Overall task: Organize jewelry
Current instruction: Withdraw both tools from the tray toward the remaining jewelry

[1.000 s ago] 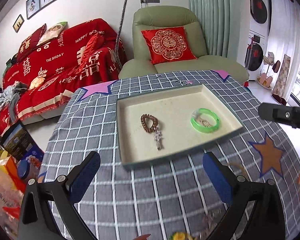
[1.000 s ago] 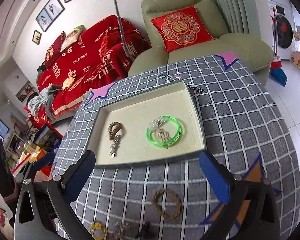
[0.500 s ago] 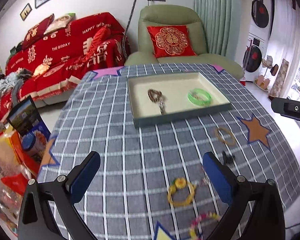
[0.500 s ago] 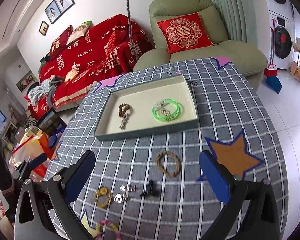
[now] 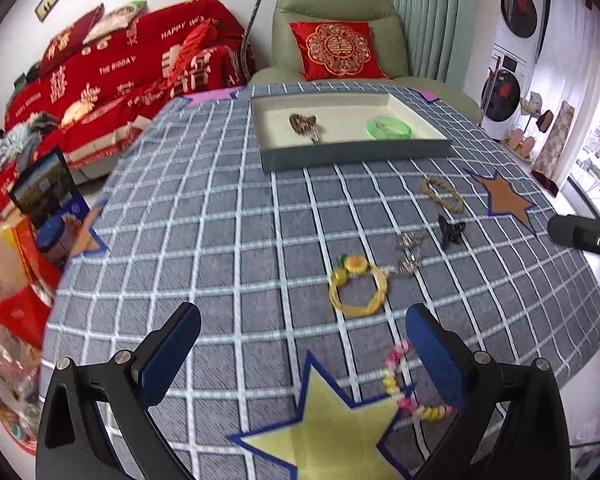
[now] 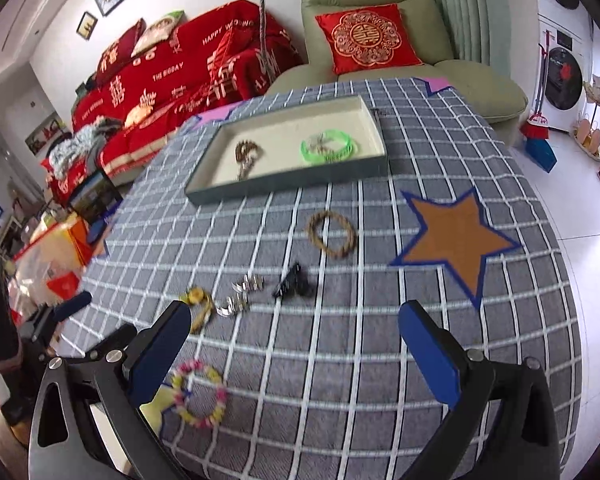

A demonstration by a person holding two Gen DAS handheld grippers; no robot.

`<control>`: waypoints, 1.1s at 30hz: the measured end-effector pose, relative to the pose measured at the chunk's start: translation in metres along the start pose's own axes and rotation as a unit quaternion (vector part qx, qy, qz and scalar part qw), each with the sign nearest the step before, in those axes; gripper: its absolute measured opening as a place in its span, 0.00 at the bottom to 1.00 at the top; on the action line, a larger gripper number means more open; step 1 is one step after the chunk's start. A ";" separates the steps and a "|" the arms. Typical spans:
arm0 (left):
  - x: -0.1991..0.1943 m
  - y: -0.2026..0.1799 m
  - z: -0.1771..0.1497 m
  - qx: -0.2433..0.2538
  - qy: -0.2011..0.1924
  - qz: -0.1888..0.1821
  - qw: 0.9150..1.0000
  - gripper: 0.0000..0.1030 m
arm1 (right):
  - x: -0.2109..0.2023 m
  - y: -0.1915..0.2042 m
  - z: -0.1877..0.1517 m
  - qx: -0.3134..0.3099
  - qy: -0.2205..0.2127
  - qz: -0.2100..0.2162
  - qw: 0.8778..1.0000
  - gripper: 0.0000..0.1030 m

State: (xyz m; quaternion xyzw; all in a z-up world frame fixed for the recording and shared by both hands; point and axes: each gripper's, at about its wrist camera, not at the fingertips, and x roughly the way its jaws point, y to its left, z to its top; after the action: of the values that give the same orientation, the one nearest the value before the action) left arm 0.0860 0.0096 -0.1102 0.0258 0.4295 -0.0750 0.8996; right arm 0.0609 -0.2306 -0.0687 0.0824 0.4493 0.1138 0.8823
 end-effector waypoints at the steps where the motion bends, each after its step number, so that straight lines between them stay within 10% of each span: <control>1: 0.002 0.000 -0.004 0.001 0.006 0.000 1.000 1.00 | 0.001 0.001 -0.005 -0.005 0.005 -0.001 1.000 1.00; 33: 0.075 0.001 0.013 -0.012 0.071 0.029 0.997 1.00 | 0.070 0.002 -0.014 -0.018 0.061 -0.064 0.996 0.99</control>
State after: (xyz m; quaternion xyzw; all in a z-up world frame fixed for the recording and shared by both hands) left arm 0.1428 0.0004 -0.1606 0.0325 0.4927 -0.0413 0.8686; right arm 0.0893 -0.2091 -0.1307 0.0306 0.5049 0.0705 0.8598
